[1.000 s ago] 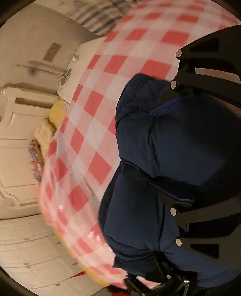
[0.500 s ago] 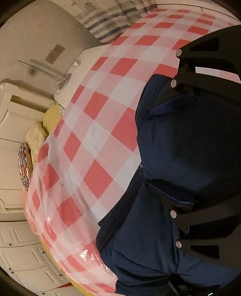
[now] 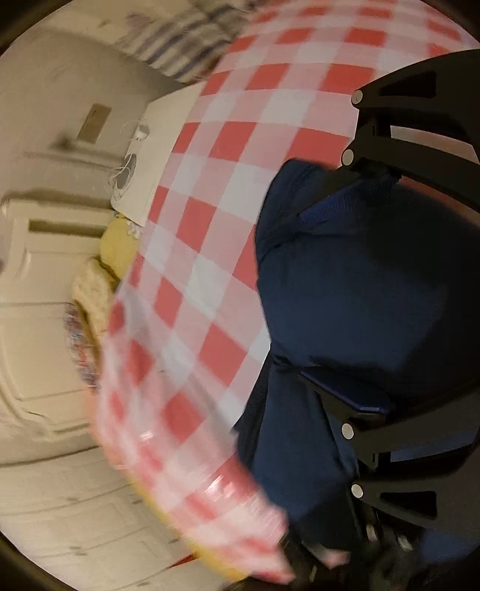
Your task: Fold large clothes
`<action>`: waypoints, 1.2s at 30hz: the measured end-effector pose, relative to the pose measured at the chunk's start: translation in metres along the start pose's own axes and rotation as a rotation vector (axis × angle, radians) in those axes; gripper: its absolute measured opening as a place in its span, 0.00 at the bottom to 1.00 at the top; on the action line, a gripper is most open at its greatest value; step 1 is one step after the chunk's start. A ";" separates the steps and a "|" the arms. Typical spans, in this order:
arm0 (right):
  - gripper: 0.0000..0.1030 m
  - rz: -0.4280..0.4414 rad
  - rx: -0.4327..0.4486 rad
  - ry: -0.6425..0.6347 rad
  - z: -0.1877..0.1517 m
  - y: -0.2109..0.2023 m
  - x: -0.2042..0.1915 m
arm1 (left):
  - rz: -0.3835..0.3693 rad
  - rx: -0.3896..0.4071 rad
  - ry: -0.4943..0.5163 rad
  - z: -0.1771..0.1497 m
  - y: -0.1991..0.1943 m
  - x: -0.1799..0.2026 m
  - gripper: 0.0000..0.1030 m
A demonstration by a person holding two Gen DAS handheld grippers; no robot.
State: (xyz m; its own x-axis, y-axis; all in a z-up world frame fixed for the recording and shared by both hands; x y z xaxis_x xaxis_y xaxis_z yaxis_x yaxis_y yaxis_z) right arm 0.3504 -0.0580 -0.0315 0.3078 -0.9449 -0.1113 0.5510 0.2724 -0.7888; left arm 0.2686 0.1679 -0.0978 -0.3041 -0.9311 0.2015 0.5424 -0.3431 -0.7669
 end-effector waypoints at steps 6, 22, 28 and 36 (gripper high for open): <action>0.82 0.098 0.208 -0.005 -0.058 -0.090 -0.017 | 0.034 0.027 0.007 -0.002 0.001 0.005 0.95; 0.94 0.302 0.068 0.097 -0.145 -0.105 -0.017 | -0.129 0.047 -0.219 -0.042 -0.095 -0.036 0.97; 0.95 0.466 0.023 0.249 -0.165 -0.095 0.000 | -0.254 -0.062 -0.232 -0.079 -0.075 -0.033 0.98; 0.96 0.493 -0.067 0.234 -0.170 -0.089 -0.012 | -0.471 -0.102 -0.366 -0.102 -0.057 -0.049 0.98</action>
State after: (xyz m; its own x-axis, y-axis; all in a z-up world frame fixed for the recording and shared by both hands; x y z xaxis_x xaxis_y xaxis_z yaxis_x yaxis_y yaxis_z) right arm 0.1661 -0.1017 -0.0626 0.3324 -0.7256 -0.6025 0.3320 0.6880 -0.6453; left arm 0.1724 0.2455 -0.1258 -0.1940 -0.6706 0.7160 0.3317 -0.7318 -0.5954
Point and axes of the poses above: each gripper's, at about its wrist camera, not at the fingertips, and y roughly the way its jaws point, x to its right, z to its top, the point moved 1 cm from there along y, roughly the way its jaws point, and after that the axes turned 1 degree about y, right-handed, at the moved point
